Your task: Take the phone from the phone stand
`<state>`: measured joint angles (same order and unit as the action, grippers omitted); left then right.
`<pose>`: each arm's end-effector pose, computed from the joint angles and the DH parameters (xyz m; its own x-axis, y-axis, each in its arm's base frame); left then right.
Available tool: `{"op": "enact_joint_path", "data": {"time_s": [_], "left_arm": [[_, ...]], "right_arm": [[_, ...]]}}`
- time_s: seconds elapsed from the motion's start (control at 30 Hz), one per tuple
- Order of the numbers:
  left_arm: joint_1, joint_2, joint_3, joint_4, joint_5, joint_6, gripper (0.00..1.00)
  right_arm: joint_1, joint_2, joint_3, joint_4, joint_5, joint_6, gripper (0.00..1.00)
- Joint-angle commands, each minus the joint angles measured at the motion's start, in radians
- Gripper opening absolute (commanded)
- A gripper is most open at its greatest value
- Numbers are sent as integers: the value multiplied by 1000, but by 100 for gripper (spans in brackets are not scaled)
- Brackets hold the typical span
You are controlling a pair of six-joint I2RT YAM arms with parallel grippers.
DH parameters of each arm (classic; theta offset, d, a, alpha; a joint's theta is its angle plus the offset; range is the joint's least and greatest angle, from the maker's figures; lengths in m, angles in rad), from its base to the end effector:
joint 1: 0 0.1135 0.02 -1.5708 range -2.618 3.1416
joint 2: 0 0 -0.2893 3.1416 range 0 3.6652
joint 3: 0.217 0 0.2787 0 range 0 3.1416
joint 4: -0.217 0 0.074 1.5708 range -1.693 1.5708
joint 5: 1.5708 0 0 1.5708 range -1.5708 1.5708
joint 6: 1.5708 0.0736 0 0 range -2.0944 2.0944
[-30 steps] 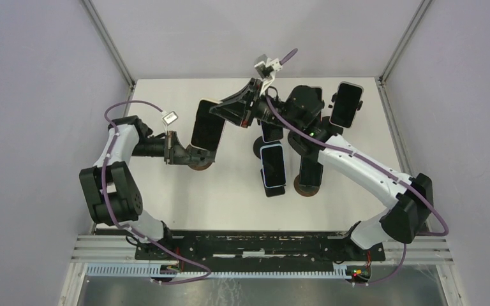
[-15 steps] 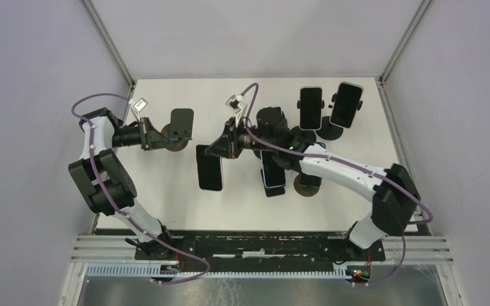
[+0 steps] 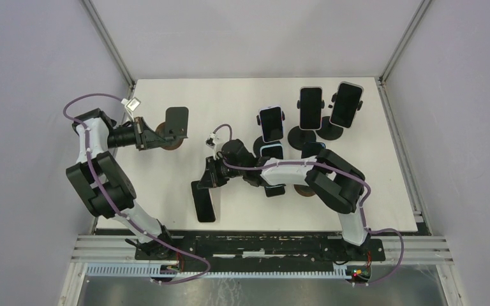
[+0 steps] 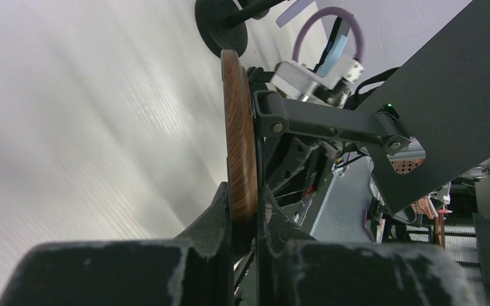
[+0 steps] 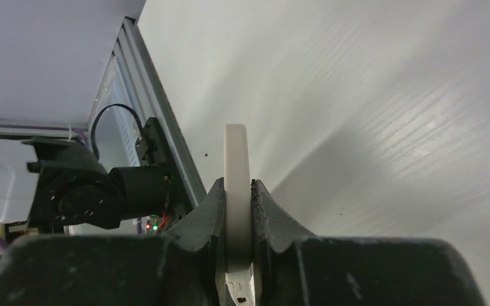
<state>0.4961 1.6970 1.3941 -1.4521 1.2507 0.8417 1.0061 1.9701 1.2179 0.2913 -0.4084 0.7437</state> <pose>0.3114 0.0891 0.2811 -0.8017 -0.1671 -0.5739 0.4431 0.4782 -0.7583 0.2423 0.4372 0.1749 -0.8289 -0.1474 -0.5396 -0.5495 0.3947 0.7364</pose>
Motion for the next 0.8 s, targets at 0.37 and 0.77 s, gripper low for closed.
{"op": "enact_joint_path", "data": {"time_s": [0.37,0.77], "left_arm": [[-1,35,-90,-14,34,114,2],[-26,-6,-143,-14,34,149,2]], "right_arm": [[-21,54,14,86,238,-27,34],[-61,-109,39,5,256,-145,85]]}}
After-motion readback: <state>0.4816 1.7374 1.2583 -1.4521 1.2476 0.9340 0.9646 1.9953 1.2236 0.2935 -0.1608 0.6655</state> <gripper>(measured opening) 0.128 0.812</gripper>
